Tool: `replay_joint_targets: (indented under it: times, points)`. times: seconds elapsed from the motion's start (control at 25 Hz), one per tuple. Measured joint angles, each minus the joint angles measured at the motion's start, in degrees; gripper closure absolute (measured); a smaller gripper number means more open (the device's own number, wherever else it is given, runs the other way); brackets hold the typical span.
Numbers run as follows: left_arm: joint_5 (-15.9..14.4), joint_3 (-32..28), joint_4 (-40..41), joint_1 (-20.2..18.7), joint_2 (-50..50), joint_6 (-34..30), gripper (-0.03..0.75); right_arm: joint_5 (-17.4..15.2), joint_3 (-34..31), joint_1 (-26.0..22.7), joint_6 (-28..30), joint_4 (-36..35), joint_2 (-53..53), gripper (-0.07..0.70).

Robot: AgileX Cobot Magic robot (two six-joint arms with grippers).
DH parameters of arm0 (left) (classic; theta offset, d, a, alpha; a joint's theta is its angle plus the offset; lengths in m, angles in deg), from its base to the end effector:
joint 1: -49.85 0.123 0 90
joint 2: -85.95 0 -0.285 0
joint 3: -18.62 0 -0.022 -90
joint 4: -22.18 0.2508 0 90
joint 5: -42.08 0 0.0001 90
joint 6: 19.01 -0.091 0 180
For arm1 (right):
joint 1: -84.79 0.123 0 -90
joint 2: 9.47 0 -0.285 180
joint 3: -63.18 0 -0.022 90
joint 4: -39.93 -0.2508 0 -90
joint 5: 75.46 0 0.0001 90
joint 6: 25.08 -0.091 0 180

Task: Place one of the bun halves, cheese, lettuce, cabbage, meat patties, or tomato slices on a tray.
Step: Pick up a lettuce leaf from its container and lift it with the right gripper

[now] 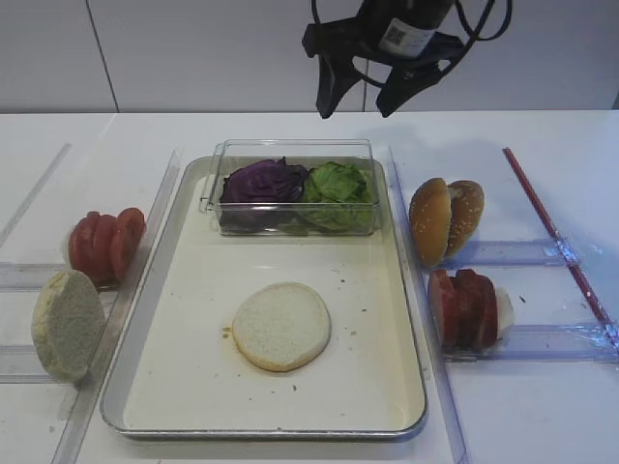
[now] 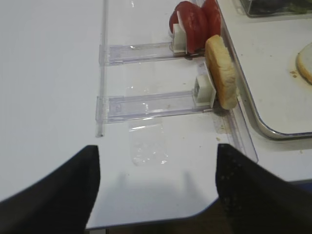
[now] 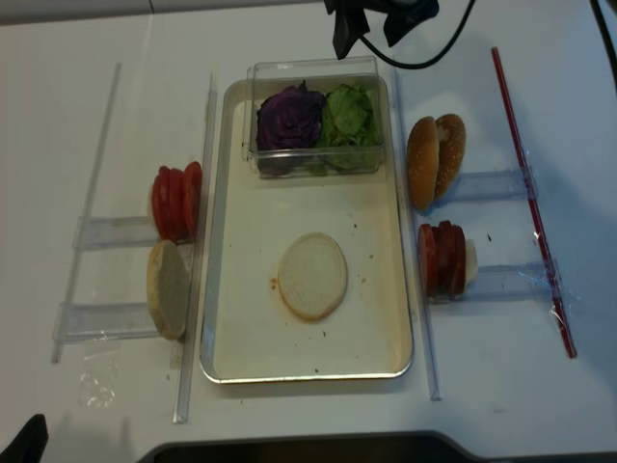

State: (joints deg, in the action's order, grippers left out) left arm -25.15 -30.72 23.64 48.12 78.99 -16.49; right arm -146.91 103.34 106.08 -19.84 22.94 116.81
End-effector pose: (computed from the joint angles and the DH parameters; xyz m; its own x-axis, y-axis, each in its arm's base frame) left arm -0.0106 0.0025 0.2647 -0.5521 -0.0174 -0.8336 -0.0082 0.9998 -0.0155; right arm 0.4118 0.1875 0.3113 -0.8588 -0.3290 -0.3928 -0.4460 0.8574 0.2567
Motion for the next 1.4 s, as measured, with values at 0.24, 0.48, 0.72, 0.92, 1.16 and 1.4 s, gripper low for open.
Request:
replay_joint_targets:
  times: [0.24,0.48,0.72,0.92,1.16,1.4]
  points:
    - [0.0,0.0,0.0,0.0,0.0,0.0,0.211,0.0,0.39,1.37,0.1,0.0,2.23,0.061]
    - [0.0,0.0,0.0,0.0,0.0,0.1,0.211,0.0,1.16,2.37,0.1,0.51,5.0,0.061]
    - [0.0,0.0,0.0,0.0,0.0,0.1,0.211,0.1,1.34,2.8,0.1,1.66,6.49,0.063]
    - [0.0,0.0,0.0,0.0,0.0,0.1,0.211,0.21,2.47,2.8,0.1,2.17,8.28,0.082]
    - [0.0,0.0,0.0,0.0,0.0,0.1,0.211,0.66,4.94,2.8,0.1,2.31,10.31,0.114]
    - [0.0,0.0,0.0,0.0,0.0,0.1,0.211,0.79,5.37,2.8,0.1,3.81,11.78,0.122]
